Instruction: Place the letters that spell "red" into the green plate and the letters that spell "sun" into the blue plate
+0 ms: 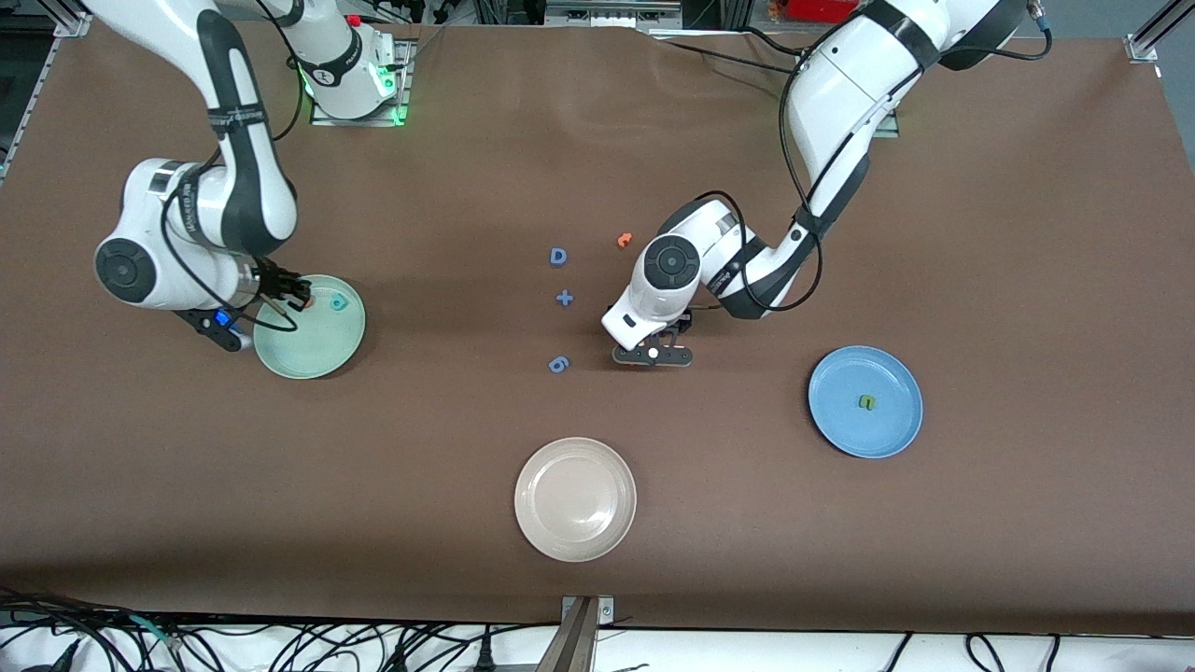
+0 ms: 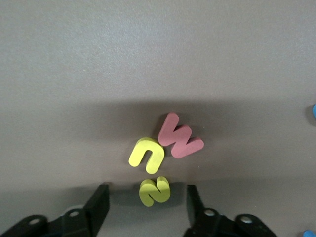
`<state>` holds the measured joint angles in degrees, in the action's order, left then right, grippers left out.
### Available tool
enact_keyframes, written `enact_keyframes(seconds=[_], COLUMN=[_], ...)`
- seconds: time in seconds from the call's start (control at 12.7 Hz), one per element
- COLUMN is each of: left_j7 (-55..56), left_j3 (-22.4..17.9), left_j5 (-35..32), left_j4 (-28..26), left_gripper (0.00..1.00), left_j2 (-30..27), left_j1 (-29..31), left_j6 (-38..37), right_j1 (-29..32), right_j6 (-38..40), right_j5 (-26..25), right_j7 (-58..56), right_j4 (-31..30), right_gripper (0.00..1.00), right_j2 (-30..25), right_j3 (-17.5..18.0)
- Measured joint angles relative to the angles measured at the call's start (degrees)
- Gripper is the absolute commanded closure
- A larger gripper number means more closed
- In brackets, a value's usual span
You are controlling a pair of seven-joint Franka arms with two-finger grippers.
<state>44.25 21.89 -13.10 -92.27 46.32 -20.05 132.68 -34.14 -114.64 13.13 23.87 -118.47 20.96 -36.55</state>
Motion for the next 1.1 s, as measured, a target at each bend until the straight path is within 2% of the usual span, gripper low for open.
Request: enact_keyframes(seconds=[0.31, 0.71, 0.79, 0.86, 0.94, 1.02, 1.1], left_j7=[0.6, 0.9, 0.4, -0.7, -2.1, -3.7, -5.7], left_j3=[0.0, -0.5, -0.4, -0.1, 0.5, 1.4, 2.3], left_j5=[0.0, 0.0, 0.0, 0.0, 0.0, 0.0, 0.0], left_j4=[0.3, 1.3, 2.4, 3.6, 4.9, 5.8, 6.3], left_gripper=[0.87, 0.9, 0.9, 0.9, 0.9, 0.9, 0.9], left_j2=[0.0, 0.0, -0.2, -0.6, -0.9, -1.6, -2.4], left_j1=[-0.7, -0.4, 0.6, 2.1, 3.9, 5.8, 8.1], left_j6=[0.0, -0.3, -1.8, -4.5, -7.2, -9.6, -11.8], right_j1=[3.6, 3.8, 3.8, 3.8, 3.8, 3.8, 3.8], right_j6=[-5.9, -10.6, -10.6, -10.6, -10.6, -10.7, -10.7], right_j5=[0.1, 2.6, 3.0, 3.1, 3.2, 3.2, 3.2], right_j7=[-6.5, -8.1, -8.6, -9.0, -9.1, -9.2, -9.2], right_j4=[0.0, 0.0, 0.0, 0.0, 0.0, 0.0, 0.0], right_gripper=[1.0, 1.0, 0.84, 0.53, 0.35, 0.19, 0.13], right_j2=[4.5, 8.3, 8.5, 8.7, 8.7, 8.7, 8.7], right_j3=[0.0, 0.3, 0.3, 0.4, 0.4, 0.4, 0.4])
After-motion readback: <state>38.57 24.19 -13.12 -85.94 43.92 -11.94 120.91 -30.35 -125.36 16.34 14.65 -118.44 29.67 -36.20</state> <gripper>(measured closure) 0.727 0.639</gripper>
